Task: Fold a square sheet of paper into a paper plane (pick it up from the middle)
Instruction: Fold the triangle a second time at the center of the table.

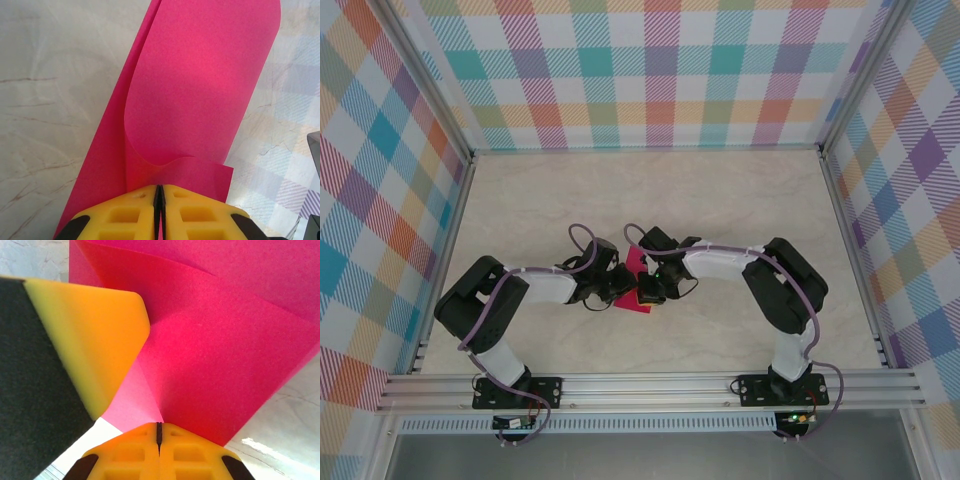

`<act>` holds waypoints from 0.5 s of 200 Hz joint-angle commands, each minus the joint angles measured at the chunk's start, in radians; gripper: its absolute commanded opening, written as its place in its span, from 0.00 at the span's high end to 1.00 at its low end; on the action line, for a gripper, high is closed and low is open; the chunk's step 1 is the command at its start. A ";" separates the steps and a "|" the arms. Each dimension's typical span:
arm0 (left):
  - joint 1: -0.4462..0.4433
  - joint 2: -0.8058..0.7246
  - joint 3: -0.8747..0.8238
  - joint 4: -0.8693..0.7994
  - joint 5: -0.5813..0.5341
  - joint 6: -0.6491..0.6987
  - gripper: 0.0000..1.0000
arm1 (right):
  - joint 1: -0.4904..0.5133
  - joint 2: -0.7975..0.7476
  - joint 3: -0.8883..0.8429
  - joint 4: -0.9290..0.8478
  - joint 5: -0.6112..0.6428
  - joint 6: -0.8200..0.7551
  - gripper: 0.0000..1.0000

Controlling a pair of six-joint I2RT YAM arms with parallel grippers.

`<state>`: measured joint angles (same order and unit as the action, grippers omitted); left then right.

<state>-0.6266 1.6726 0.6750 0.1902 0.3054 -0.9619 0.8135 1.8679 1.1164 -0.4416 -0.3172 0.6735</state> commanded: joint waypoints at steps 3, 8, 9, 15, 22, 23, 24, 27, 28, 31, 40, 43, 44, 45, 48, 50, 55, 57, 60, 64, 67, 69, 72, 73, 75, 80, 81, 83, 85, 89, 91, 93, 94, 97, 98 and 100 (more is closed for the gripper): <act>-0.005 0.031 -0.035 -0.087 -0.043 -0.012 0.88 | 0.009 0.022 0.016 -0.043 0.007 -0.018 1.00; -0.005 0.030 -0.035 -0.089 -0.043 -0.013 0.88 | 0.009 0.022 0.016 -0.047 0.012 -0.022 1.00; -0.005 0.030 -0.035 -0.089 -0.043 -0.013 0.88 | 0.009 0.022 0.016 -0.048 0.012 -0.024 1.00; -0.005 0.030 -0.035 -0.090 -0.043 -0.012 0.88 | 0.009 0.022 0.015 -0.052 0.013 -0.029 1.00; -0.005 0.030 -0.035 -0.092 -0.045 -0.012 0.88 | 0.009 0.022 0.014 -0.054 0.011 -0.031 1.00; -0.005 0.030 -0.036 -0.092 -0.046 -0.012 0.88 | 0.009 0.021 0.013 -0.054 0.011 -0.032 1.00; -0.005 0.030 -0.037 -0.092 -0.046 -0.012 0.88 | 0.009 0.021 0.013 -0.054 0.011 -0.032 1.00; -0.005 0.030 -0.035 -0.093 -0.046 -0.012 0.88 | 0.009 0.020 0.012 -0.053 0.010 -0.032 1.00; -0.005 0.030 -0.035 -0.093 -0.046 -0.012 0.88 | 0.009 0.020 0.011 -0.053 0.009 -0.031 1.00; -0.005 0.030 -0.035 -0.093 -0.046 -0.012 0.88 | 0.009 0.019 0.010 -0.051 0.006 -0.030 1.00; -0.005 0.031 -0.035 -0.094 -0.048 -0.012 0.88 | 0.008 0.020 0.003 -0.045 -0.003 -0.029 1.00; -0.005 0.032 -0.035 -0.094 -0.048 -0.012 0.88 | 0.009 0.022 0.001 -0.042 -0.005 -0.027 1.00; -0.005 0.031 -0.035 -0.094 -0.048 -0.012 0.88 | 0.009 0.022 0.000 -0.041 -0.007 -0.027 1.00; -0.005 0.031 -0.035 -0.094 -0.048 -0.012 0.88 | 0.009 0.022 -0.001 -0.040 -0.008 -0.028 1.00; -0.005 0.032 -0.035 -0.094 -0.048 -0.013 0.88 | 0.009 0.022 -0.003 -0.038 -0.011 -0.026 1.00; -0.005 0.031 -0.035 -0.093 -0.049 -0.012 0.88 | 0.009 0.022 -0.004 -0.034 -0.013 -0.024 1.00; -0.005 0.033 -0.036 -0.094 -0.050 -0.013 0.88 | 0.009 0.024 -0.008 -0.031 -0.021 -0.022 1.00; -0.005 0.033 -0.035 -0.094 -0.049 -0.012 0.88 | 0.009 0.025 -0.010 -0.029 -0.024 -0.021 1.00; -0.005 0.033 -0.037 -0.094 -0.050 -0.012 0.88 | 0.009 0.026 -0.011 -0.026 -0.027 -0.020 1.00; -0.005 0.033 -0.037 -0.094 -0.049 -0.012 0.88 | 0.008 0.027 -0.015 -0.023 -0.033 -0.018 1.00; -0.005 0.032 -0.037 -0.094 -0.049 -0.013 0.88 | 0.009 0.028 -0.018 -0.020 -0.037 -0.015 1.00; -0.005 0.033 -0.037 -0.094 -0.050 -0.012 0.88 | 0.009 0.028 -0.020 -0.019 -0.038 -0.014 1.00; -0.005 0.032 -0.037 -0.094 -0.050 -0.012 0.88 | 0.009 0.029 -0.023 -0.015 -0.040 -0.012 1.00; -0.005 0.032 -0.037 -0.094 -0.050 -0.012 0.88 | 0.009 0.029 -0.023 -0.015 -0.042 -0.010 1.00; -0.005 0.032 -0.037 -0.094 -0.049 -0.013 0.88 | 0.009 0.030 -0.026 -0.014 -0.044 -0.011 1.00; -0.005 0.031 -0.037 -0.094 -0.050 -0.012 0.88 | 0.009 0.029 -0.030 -0.009 -0.047 -0.006 1.00; -0.005 0.031 -0.036 -0.095 -0.050 -0.012 0.88 | 0.009 0.030 -0.032 -0.008 -0.048 -0.005 1.00; -0.005 0.031 -0.036 -0.095 -0.051 -0.012 0.88 | 0.009 0.029 -0.034 -0.006 -0.050 -0.005 1.00; -0.005 0.031 -0.038 -0.094 -0.051 -0.012 0.88 | 0.009 0.029 -0.037 -0.004 -0.051 -0.004 1.00; -0.005 0.032 -0.039 -0.095 -0.051 -0.012 0.88 | 0.009 0.028 -0.040 -0.001 -0.054 0.000 1.00; -0.005 0.032 -0.039 -0.095 -0.051 -0.011 0.88 | 0.009 0.028 -0.042 0.000 -0.056 0.001 1.00; -0.005 0.032 -0.039 -0.094 -0.052 -0.012 0.88 | 0.009 0.028 -0.044 0.001 -0.057 0.002 1.00; -0.005 0.032 -0.039 -0.094 -0.051 -0.013 0.88 | 0.009 0.027 -0.045 0.002 -0.058 0.003 1.00; -0.005 0.032 -0.040 -0.094 -0.050 -0.012 0.88 | 0.009 0.027 -0.048 0.003 -0.059 0.004 1.00; -0.005 0.032 -0.040 -0.095 -0.051 -0.013 0.88 | 0.009 0.027 -0.049 0.005 -0.061 0.005 1.00; -0.005 0.032 -0.040 -0.095 -0.051 -0.012 0.88 | 0.008 0.026 -0.051 0.005 -0.061 0.006 1.00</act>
<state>-0.6266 1.6726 0.6746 0.1898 0.3042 -0.9733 0.8135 1.8732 1.1004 -0.4335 -0.3378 0.6670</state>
